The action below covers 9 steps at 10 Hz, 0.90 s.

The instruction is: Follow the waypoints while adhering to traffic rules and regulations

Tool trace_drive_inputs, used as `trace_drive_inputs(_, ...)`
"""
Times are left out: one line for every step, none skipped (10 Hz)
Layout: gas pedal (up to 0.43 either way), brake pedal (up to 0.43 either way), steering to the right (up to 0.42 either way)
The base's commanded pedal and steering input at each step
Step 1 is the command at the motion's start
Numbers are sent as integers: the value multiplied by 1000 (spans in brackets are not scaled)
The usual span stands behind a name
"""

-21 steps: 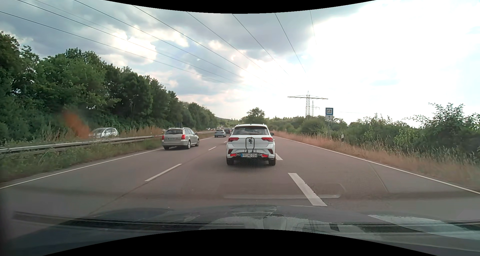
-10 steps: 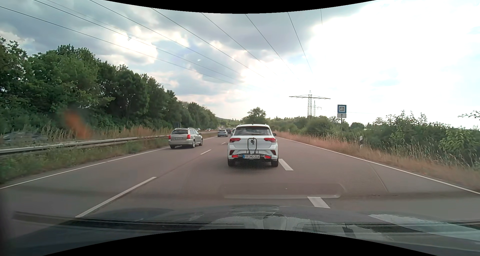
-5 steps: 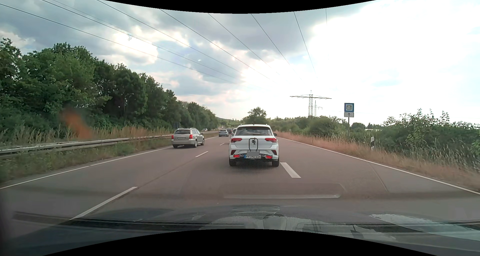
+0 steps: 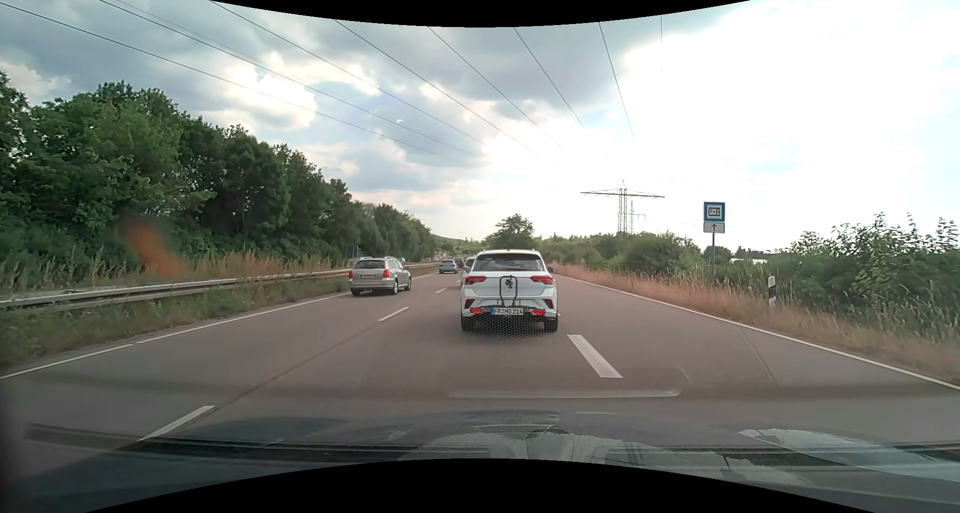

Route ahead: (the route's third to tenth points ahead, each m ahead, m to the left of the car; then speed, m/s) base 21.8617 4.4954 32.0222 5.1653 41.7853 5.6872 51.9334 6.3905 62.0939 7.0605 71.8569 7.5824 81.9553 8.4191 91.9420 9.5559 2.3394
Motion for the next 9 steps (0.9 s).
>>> trace_drive_inputs(0,0,-3)
trace_drive_inputs(0,0,-4)
trace_drive_inputs(0,0,-3)
trace_drive_inputs(0,0,-4)
trace_drive_inputs(0,0,-4)
trace_drive_inputs(0,0,-3)
trace_drive_inputs(0,0,-3)
trace_drive_inputs(0,0,-4)
trace_drive_inputs(0,0,-4)
